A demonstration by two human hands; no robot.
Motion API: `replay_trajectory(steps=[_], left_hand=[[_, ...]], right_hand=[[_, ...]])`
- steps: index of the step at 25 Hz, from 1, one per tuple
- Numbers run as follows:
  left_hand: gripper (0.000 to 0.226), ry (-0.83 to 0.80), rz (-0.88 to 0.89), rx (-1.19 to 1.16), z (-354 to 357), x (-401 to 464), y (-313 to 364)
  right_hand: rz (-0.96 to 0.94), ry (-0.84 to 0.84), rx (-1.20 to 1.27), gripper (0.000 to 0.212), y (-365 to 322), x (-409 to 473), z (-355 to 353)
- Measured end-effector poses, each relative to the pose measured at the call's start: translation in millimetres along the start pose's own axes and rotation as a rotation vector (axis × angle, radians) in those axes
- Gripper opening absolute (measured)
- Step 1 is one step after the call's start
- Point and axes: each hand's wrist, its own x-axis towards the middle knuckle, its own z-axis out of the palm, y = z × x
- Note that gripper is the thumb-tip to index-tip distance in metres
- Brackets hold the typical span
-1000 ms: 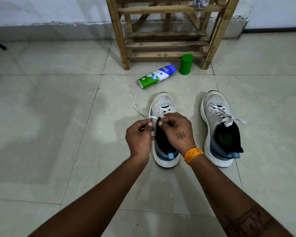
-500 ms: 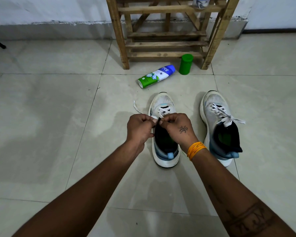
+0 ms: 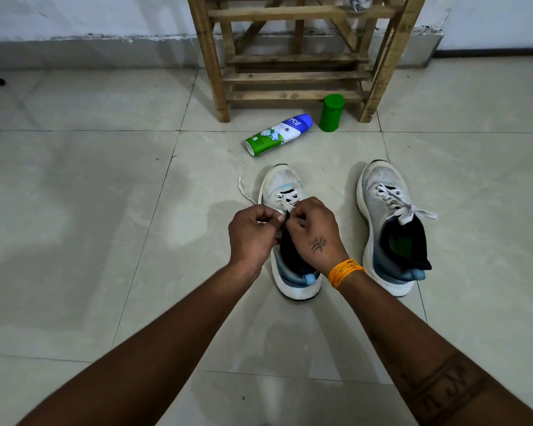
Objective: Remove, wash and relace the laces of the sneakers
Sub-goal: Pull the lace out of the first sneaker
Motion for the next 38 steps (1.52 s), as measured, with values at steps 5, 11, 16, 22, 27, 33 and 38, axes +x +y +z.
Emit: replay_trajectory(steps=[5,11,16,22,27,33,38], left_hand=[[0.009,0.015,0.191,0.146,-0.2,-12.2,-5.1],[0.005,-0.010,0.323,0.286,-3.6,-7.2,-7.6],[0.011,0.180,0.343,0.395,-3.1,-2.3,-16.2],[0.011,0.104,0.351,0.391,-6.4,-1.6,-14.9],[0.014,0.057,0.500,0.497,-1.2,3.1,-8.9],[0.020,0.006,0.580,0.593,4.2,12.6,-6.2],[0.014,0.012,0.542,0.587,3.6,17.2,-9.2]], right_hand=[[-0.077,0.020,0.003,0.006,14.8,2.3,2.1],[-0.120,0.016,0.021,0.007,20.3,1.9,5.9],[-0.062,0.173,0.059,0.016,20.8,4.2,15.3],[0.201,0.321,0.013,0.031,32.9,14.4,-12.4],[0.022,0.305,-0.059,0.025,10.8,-10.4,-18.1],[0.034,0.192,-0.216,0.019,16.0,-22.8,-4.1],[0.069,0.297,-0.059,0.018,13.3,-17.0,-2.7]])
